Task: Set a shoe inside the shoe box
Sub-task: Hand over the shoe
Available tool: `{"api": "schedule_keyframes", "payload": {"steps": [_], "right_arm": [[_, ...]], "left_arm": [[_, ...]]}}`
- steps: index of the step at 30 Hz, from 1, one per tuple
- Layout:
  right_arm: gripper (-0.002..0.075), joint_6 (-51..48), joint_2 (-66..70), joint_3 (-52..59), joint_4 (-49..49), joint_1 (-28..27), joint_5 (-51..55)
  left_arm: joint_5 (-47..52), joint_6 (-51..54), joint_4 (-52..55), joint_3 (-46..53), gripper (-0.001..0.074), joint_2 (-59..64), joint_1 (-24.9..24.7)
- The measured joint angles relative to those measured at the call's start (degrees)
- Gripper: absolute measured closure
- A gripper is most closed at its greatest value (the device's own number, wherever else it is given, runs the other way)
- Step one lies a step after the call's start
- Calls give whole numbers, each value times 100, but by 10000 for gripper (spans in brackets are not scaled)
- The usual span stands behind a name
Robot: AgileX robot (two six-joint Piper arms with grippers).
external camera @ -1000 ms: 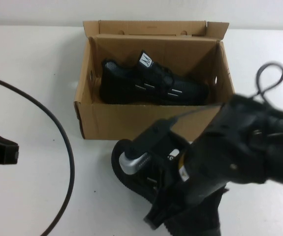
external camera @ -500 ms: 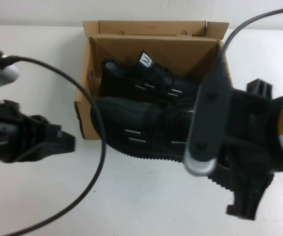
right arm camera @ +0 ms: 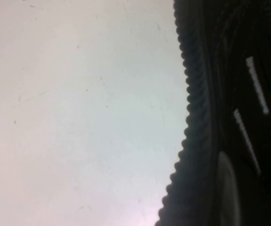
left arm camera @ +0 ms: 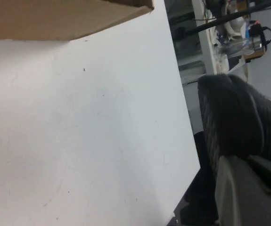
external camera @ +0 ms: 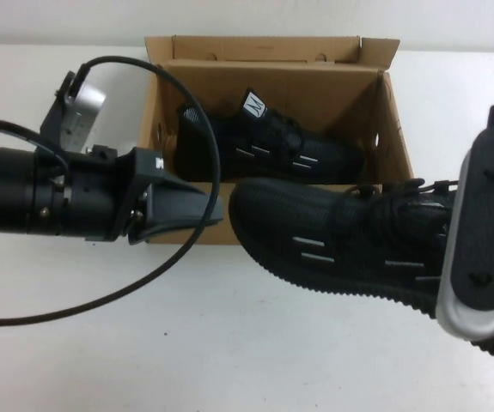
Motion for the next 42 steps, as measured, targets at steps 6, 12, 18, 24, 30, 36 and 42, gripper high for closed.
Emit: {"api": "schedule_keyframes", "payload": {"steps": [6,12,18,24,30,36,42], "right_arm": [[735,0,-44,0,0,0,135],[735,0,-57,0,-47,0,159],[735,0,-57,0,-250,0,203],[735,0,-57,0,-370,0,203],[735,0,-57,0,-370,0,207],[735,-10,-57,0,-110,0,-19],[735,-20,24,0,43,0,-332]], "left_arm": [[628,543,-992,0,713,136,0],[654,986,-1752,0,712,158,0],[229,1054,-1748,0,712,171,0],[132,976,-1388,0,619,327,0],[244,108,-1048,0,271,635,0],[618,-80,-1216,0,187,970,0],[696,-78,-1521,0,180,1024,-265]]}}
